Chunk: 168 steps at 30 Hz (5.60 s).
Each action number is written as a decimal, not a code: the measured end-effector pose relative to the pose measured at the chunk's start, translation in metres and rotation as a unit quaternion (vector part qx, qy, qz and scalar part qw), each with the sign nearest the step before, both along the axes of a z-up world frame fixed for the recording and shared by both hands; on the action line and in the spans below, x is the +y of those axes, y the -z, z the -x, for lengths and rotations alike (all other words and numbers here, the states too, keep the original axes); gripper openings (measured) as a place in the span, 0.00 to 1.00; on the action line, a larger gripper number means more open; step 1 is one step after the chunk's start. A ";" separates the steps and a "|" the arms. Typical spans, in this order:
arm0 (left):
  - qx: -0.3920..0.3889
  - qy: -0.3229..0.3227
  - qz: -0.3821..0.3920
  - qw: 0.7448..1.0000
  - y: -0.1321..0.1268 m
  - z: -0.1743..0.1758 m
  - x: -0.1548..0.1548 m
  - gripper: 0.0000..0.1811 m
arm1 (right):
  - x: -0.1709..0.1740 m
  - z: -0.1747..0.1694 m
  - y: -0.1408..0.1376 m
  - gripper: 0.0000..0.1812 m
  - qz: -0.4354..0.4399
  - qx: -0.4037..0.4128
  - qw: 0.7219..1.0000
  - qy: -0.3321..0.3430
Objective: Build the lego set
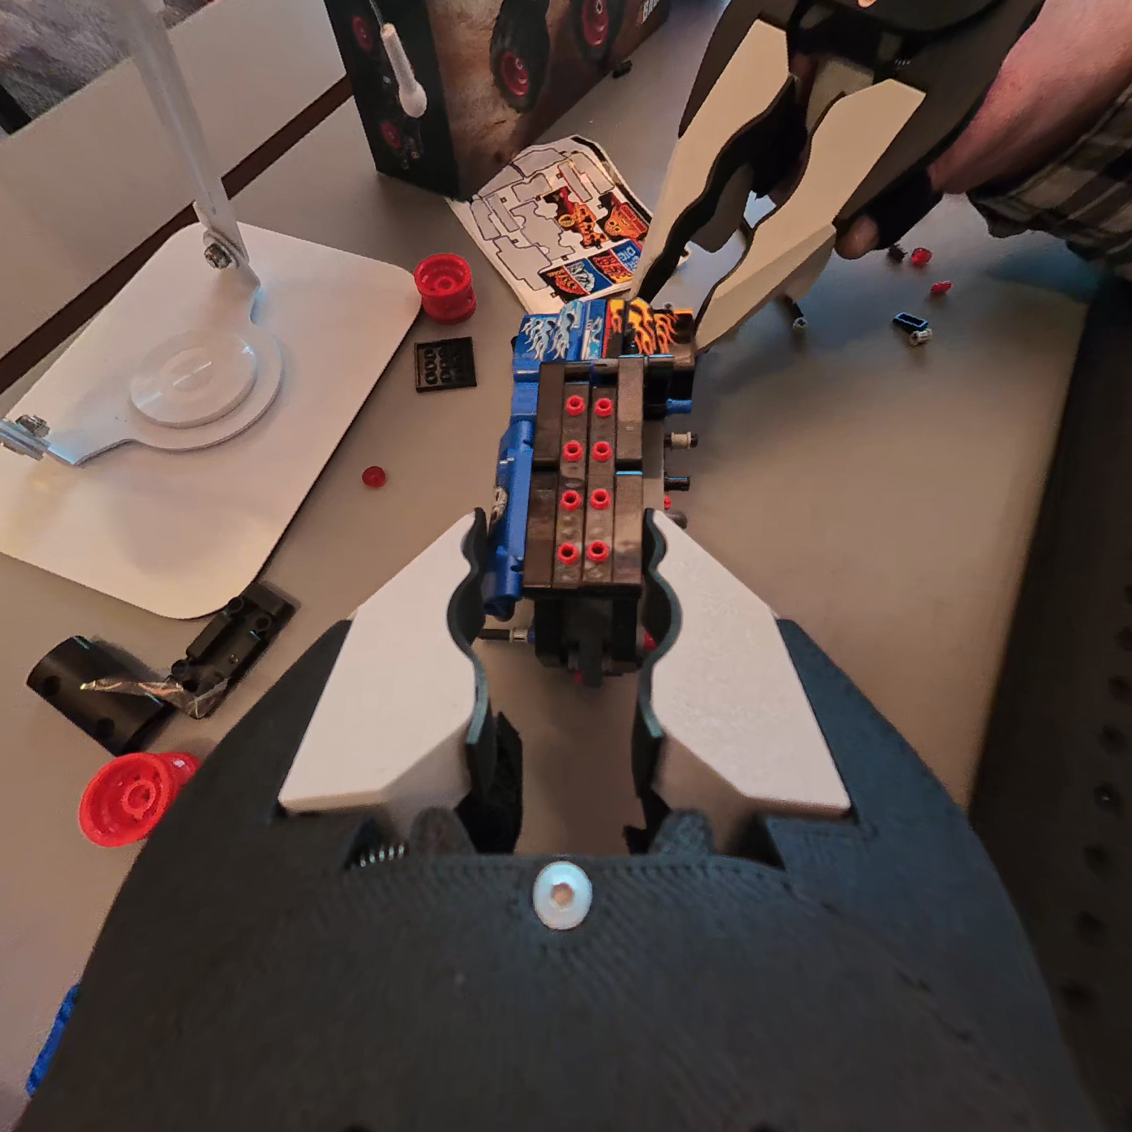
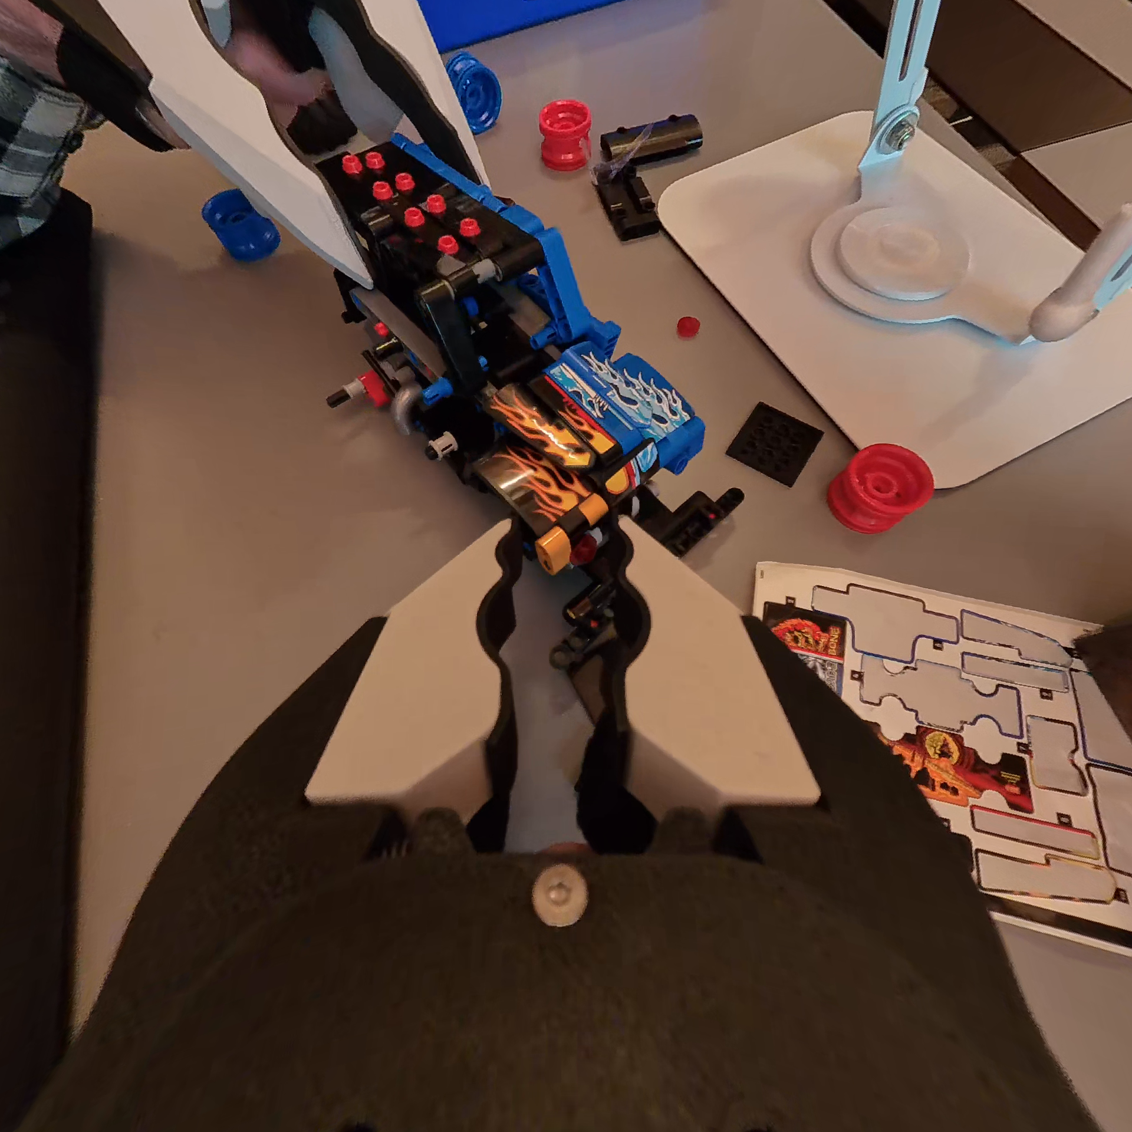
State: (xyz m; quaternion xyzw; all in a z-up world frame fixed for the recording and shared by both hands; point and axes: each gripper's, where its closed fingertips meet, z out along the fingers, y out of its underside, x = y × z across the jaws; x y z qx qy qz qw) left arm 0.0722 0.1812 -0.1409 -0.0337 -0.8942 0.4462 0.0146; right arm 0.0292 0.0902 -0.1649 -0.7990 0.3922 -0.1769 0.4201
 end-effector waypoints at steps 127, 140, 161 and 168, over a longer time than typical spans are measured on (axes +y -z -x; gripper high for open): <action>-0.002 0.036 0.060 0.998 0.008 0.001 -0.015 0.25 | -0.003 -0.001 -0.027 0.22 -0.250 0.049 0.967 -0.005; -0.003 0.039 0.059 0.998 0.010 0.003 -0.018 0.27 | 0.002 0.007 -0.021 0.20 -0.176 0.047 0.983 -0.021; -0.006 0.031 0.059 0.998 0.011 0.002 -0.020 0.26 | 0.010 0.014 -0.013 0.23 0.059 -0.012 0.998 -0.024; -0.007 0.034 0.064 0.997 0.009 0.004 -0.022 0.26 | 0.010 0.013 -0.012 0.24 -0.002 0.004 1.000 -0.024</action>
